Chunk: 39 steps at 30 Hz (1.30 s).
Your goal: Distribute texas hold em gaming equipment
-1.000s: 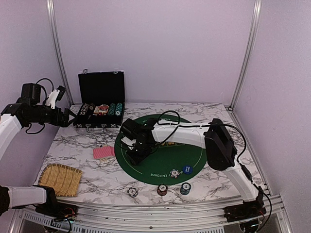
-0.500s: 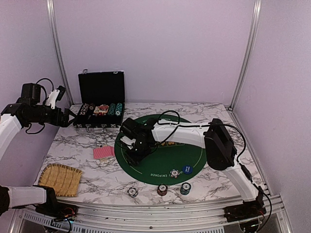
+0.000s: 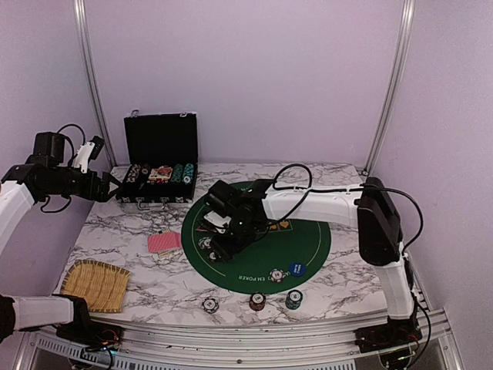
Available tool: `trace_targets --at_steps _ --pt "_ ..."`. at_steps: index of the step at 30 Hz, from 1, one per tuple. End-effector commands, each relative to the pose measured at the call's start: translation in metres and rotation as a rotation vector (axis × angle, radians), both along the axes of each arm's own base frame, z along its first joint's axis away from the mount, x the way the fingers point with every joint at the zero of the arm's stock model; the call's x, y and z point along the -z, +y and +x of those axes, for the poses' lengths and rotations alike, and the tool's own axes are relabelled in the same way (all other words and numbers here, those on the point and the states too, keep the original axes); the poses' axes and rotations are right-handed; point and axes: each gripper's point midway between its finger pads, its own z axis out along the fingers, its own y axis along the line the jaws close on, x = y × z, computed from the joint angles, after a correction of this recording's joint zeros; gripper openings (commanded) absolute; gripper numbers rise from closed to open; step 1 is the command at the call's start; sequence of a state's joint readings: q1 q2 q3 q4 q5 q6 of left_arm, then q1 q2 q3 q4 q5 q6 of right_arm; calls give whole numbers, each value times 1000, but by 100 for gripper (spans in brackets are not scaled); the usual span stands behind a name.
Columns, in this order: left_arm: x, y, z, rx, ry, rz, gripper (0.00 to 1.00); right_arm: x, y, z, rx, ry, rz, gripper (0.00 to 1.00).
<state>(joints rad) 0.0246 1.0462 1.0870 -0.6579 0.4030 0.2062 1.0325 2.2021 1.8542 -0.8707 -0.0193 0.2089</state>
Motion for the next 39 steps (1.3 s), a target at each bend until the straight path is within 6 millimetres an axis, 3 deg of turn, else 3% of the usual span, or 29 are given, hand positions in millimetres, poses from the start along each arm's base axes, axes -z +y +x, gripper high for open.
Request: trace_targets --at_steps 1,7,14,21,35,39 --pt "-11 -2 -4 13 -18 -7 99 -25 -17 -36 -22 10 24 64" --pt "-11 -3 -3 17 -13 -15 99 -17 -52 -90 -53 57 -42 76" --pt "-12 -4 -4 21 -20 -17 99 -3 -72 -119 -50 110 -72 78" --pt "-14 -4 -5 20 -24 -17 99 4 -74 -128 -60 128 -77 77" --pt "-13 -3 -5 16 -23 -14 99 6 -71 -127 -55 126 -72 51" --pt "-13 -3 -5 16 -21 -15 99 7 -73 -129 -60 132 -81 55"
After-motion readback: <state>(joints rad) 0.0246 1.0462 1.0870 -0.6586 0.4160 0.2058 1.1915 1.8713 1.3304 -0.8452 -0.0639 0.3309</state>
